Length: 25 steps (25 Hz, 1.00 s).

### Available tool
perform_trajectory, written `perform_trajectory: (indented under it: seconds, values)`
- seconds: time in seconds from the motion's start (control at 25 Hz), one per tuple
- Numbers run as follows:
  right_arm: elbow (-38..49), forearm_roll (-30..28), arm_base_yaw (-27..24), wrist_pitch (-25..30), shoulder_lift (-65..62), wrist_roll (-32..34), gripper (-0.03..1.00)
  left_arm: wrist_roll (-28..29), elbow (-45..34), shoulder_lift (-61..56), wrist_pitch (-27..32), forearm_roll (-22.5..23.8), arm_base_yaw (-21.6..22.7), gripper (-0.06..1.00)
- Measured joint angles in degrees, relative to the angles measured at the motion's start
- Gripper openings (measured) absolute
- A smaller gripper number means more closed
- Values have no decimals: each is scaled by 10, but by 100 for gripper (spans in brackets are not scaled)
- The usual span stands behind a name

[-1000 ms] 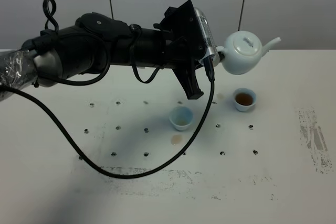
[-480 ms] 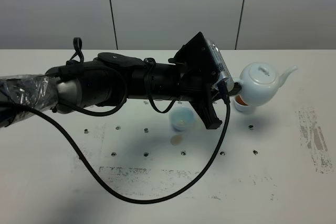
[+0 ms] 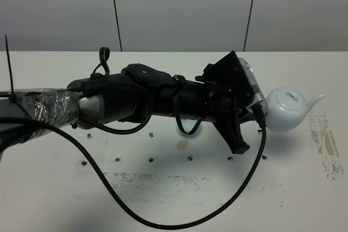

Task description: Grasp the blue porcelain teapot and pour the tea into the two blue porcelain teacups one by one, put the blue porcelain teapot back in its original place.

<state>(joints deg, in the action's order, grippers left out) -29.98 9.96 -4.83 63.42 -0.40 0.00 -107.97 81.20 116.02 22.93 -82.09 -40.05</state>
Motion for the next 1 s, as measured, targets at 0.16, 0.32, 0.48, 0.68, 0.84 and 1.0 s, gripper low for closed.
perform_trajectory:
  seconds: [0.16, 0.32, 0.48, 0.68, 0.84, 1.0]
  values:
    - [0, 0, 0, 0, 0, 0, 22, 139, 37, -4, -16, 135, -22, 10]
    - [0, 0, 0, 0, 0, 0, 22, 294, 69, -9, -31, 291, -42, 10]
    - [0, 0, 0, 0, 0, 0, 22, 419, 73, -10, -73, 415, -57, 10]
    - [0, 0, 0, 0, 0, 0, 22, 554, 73, -10, -121, 540, -65, 10]
    - [0, 0, 0, 0, 0, 0, 22, 623, 48, -10, -179, 599, -77, 10]
    - [0, 0, 0, 0, 0, 0, 22, 650, 6, -10, -236, 607, -81, 10]
